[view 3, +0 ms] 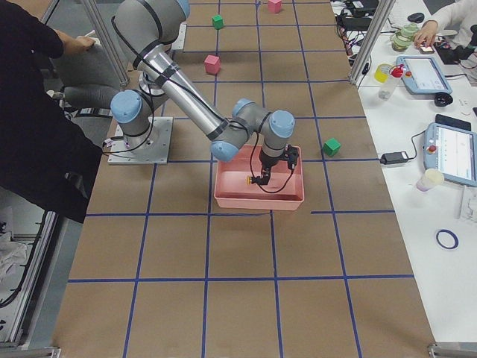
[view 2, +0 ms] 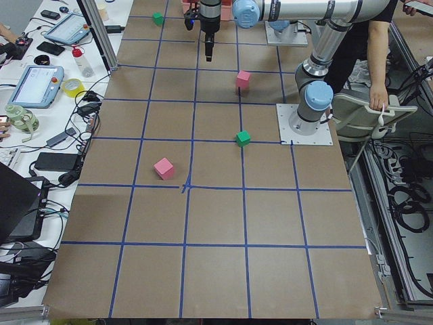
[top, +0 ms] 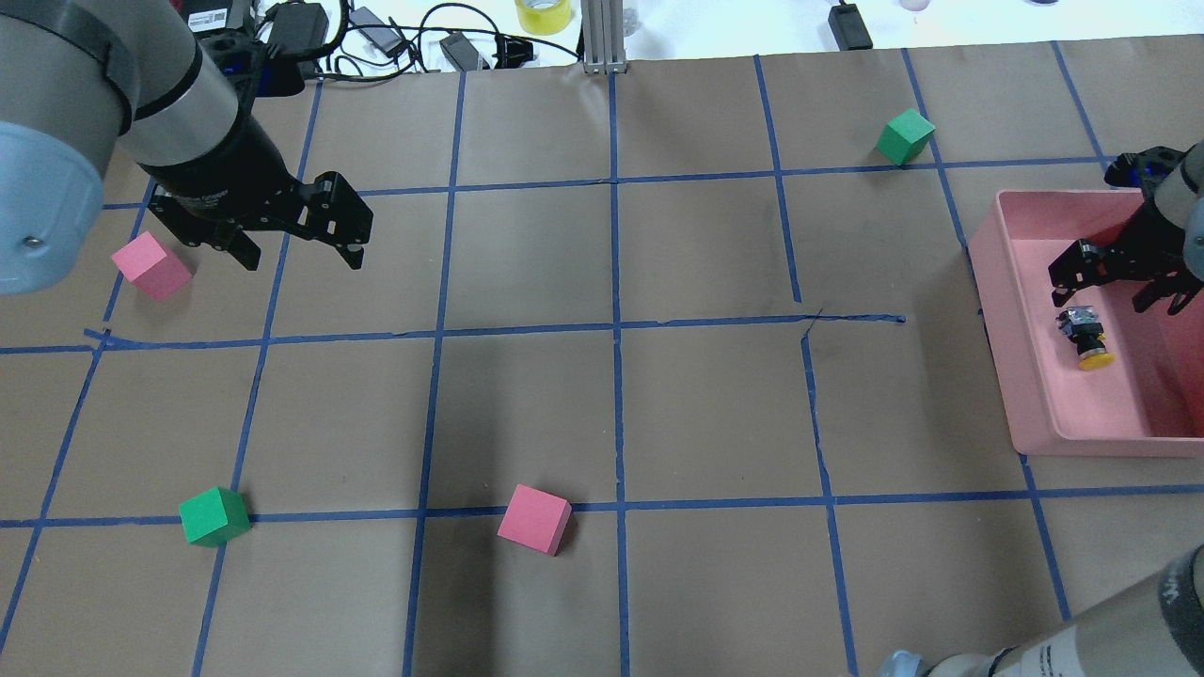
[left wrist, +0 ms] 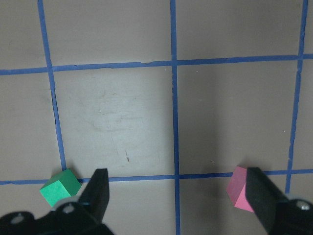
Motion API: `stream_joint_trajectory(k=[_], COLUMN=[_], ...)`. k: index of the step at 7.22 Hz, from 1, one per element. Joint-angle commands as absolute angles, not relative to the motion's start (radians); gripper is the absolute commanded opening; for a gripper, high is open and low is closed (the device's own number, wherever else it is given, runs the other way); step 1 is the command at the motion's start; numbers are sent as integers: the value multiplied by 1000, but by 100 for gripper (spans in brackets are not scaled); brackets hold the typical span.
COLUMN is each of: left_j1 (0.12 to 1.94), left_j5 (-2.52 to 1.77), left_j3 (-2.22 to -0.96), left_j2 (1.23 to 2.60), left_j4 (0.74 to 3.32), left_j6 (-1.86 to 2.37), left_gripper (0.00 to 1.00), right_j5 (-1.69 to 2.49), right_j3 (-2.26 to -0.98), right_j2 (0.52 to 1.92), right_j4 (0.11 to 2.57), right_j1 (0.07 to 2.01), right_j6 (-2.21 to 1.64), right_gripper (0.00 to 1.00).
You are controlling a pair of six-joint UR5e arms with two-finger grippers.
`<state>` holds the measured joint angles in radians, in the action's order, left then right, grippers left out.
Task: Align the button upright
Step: 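Lower the right gripper into the bin and grasp the button switch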
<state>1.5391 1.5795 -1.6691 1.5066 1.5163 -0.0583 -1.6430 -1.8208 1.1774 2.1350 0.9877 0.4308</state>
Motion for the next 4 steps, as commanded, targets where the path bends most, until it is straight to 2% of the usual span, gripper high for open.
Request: stream_joint_trajectory(k=[1,2,3,4], left_j1=[1543,1545,1549,1551], left_j5=[1580,1578,1577,1577], left_j3=[-1672,-1672,-1675,-1681], left_j2=[1497,1499,1497,1494], left_j4=[1526,1523,1526,1529], left_j6=[-58,-58,-58,-60], left_gripper=[100,100,100,100], right_j5=[-1638,-1635,-1634,-1637], right_j3=[-1821,-1821,-1821,-1819], right_j2=[1154,1143,1141,1141], right_j4=[2134,2135,2135,2129], right_j1=[988,988,988,988], right_j6=[431,431,431,430], right_gripper=[100,100,95,55])
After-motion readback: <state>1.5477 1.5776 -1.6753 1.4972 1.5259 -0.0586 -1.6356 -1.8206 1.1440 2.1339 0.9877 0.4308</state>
